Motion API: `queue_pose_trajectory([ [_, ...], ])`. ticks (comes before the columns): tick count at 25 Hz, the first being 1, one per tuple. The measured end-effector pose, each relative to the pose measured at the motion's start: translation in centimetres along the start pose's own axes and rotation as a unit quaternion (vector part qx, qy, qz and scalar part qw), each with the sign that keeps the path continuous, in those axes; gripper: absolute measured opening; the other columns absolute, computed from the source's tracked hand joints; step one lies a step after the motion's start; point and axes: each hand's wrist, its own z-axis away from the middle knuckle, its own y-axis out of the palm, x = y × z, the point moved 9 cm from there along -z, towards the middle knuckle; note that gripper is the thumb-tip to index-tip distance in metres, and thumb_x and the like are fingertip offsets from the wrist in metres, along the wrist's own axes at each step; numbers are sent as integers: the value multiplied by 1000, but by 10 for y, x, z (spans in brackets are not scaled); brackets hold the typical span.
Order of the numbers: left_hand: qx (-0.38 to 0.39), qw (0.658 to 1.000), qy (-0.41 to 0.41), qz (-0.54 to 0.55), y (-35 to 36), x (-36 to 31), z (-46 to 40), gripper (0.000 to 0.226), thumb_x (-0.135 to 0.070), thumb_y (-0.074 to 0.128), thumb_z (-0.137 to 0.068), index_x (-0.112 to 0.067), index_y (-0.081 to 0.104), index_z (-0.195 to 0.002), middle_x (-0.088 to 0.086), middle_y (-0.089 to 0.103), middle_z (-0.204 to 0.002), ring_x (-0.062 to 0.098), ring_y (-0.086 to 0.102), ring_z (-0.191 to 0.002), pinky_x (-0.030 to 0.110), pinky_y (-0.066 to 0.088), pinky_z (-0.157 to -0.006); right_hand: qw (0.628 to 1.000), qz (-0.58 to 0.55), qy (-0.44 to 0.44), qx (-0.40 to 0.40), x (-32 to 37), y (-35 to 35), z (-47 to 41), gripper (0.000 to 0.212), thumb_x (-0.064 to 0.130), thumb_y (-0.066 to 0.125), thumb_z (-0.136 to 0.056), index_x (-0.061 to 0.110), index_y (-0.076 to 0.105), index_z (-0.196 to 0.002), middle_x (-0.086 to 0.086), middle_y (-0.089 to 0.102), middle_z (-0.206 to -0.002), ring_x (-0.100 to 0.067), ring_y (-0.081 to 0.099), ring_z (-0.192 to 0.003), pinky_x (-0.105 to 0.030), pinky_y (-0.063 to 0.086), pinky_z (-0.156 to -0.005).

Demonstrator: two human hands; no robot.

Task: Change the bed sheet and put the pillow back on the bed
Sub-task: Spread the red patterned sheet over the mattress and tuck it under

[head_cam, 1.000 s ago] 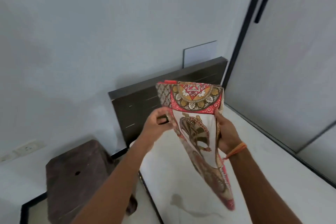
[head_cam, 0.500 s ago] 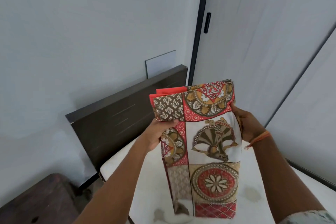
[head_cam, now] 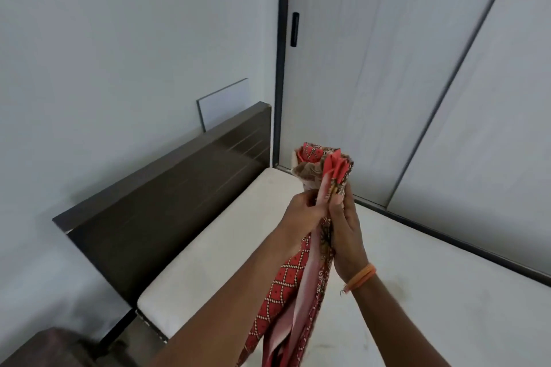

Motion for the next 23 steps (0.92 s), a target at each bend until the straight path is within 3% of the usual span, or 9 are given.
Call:
queue_pose_trajectory([
  [3, 51, 997, 14, 48, 6, -8, 0, 38, -36, 70, -86, -13, 69, -116, 12, 74, -107, 29, 70, -103, 45, 52, -97, 1000, 14, -10, -23, 11, -4, 4, 62, 55, 52, -90, 29, 42, -145, 0, 63, -130, -20, 64, -115, -38, 55, -90],
  [6, 40, 999, 24, 19, 9, -16, 3, 39, -48, 63, -90, -19, 70, -115, 3, 75, -104, 19, 71, -98, 34, 56, -88, 998, 40, -8, -48, 15, -5, 2, 53, 51, 49, -92, 27, 50, -140, 0, 67, -123, -18, 66, -111, -33, 57, -84],
  [8, 53, 998, 16, 26, 16, -16, 3, 47, -57, 60, -85, -23, 67, -118, -1, 75, -106, 17, 71, -100, 34, 55, -91, 997, 54, -1, -53, 15, -7, 0, 50, 53, 46, -95, 27, 55, -136, 1, 69, -119, -17, 67, -108, -34, 56, -87],
  [14, 26, 999, 17, 40, 42, -2, -2, 34, -46, 49, -99, -27, 62, -124, 0, 72, -114, 16, 68, -107, 39, 51, -100, 986, 114, 9, -125, 18, -45, 4, 34, 38, 42, -103, 25, 70, -115, 0, 75, -101, -17, 71, -96, -44, 56, -91],
  [17, 41, 996, 17, 71, 55, -6, -8, 37, -45, 43, -101, -21, 64, -119, 7, 72, -114, 23, 68, -108, 42, 51, -99, 987, -12, 44, -152, 11, -83, -5, 39, 38, 42, -103, 13, 70, -116, -12, 73, -107, -31, 70, -101, -50, 54, -92],
  [20, -22, 996, 0, 89, 54, -7, -13, 40, -48, 44, -100, -16, 66, -107, 14, 73, -108, 30, 70, -101, 42, 54, -94, 926, -252, 169, -226, -9, -137, -17, 52, 44, 43, -100, 3, 61, -126, -20, 67, -120, -37, 64, -112, -53, 48, -99],
  [23, -57, 994, 11, 91, 54, -8, -17, 41, -47, 46, -99, -12, 67, -105, 13, 74, -104, 29, 71, -98, 42, 55, -93, 892, -280, 217, -282, -6, -208, -20, 53, 49, 39, -100, 8, 63, -125, -17, 67, -118, -36, 62, -110, -50, 50, -95],
])
